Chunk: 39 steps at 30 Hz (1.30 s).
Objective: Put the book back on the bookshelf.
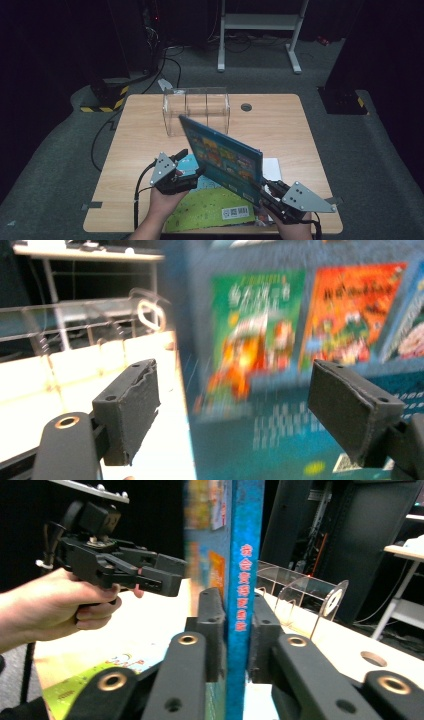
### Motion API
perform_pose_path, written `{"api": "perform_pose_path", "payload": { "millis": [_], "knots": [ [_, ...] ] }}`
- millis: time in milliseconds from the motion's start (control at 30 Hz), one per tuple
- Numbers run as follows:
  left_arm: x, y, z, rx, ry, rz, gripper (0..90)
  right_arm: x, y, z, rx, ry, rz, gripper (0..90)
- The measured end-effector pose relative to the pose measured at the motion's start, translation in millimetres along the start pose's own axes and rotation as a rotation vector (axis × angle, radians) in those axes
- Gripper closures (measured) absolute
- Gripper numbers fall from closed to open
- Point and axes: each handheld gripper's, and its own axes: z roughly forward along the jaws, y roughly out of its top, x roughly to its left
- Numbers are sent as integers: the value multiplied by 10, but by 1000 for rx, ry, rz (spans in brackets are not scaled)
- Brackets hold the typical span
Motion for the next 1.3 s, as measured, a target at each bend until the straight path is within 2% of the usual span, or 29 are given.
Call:
{"api": "perform_pose_path", "payload": {
  "millis": [33,100,200,367,467,567,700,733,767,900,967,1067,1133,1167,1200,1233,1300],
  "knots": [
    [17,-2,-11,6,10,1,209,0,0,0,0,0,0,824],
    [31,0,-42,-4,24,-3,216,-14,-12,11,-7,-28,36,826],
    [22,25,-77,-12,26,-5,215,-8,-11,30,-7,-33,39,826],
    [-37,91,-117,-9,-8,-8,203,131,5,196,-3,-66,9,828],
    [-141,160,-147,-10,-55,4,172,262,26,362,-3,-111,5,827],
    [-194,206,-161,-12,-72,9,162,320,24,434,-5,-135,7,828],
    [-278,339,-186,-11,-79,14,151,424,-13,563,-16,-174,7,827],
    [-303,376,-199,-20,-84,13,150,449,-20,590,-20,-182,4,827],
    [-357,450,-225,-40,-90,30,147,485,-29,631,-26,-194,2,826],
    [-442,553,-244,-64,-103,36,137,534,-47,685,-41,-215,9,826],
    [-523,641,-219,-75,-108,42,103,560,-67,730,-55,-229,17,825],
    [-574,692,-188,-75,-108,44,84,580,-79,755,-64,-239,22,826],
    [-624,734,-164,-75,-94,53,70,596,-91,782,-74,-245,31,825],
    [-656,762,-143,-74,-74,39,66,614,-97,806,-81,-250,32,825],
    [-656,762,-143,-74,-74,39,64,614,-97,806,-81,-250,32,825],
    [-680,778,-118,-65,-52,42,61,632,-108,826,-88,-251,20,825],
    [-693,780,-104,-65,-44,38,56,659,-117,839,-93,-250,15,824]
  ]
}}
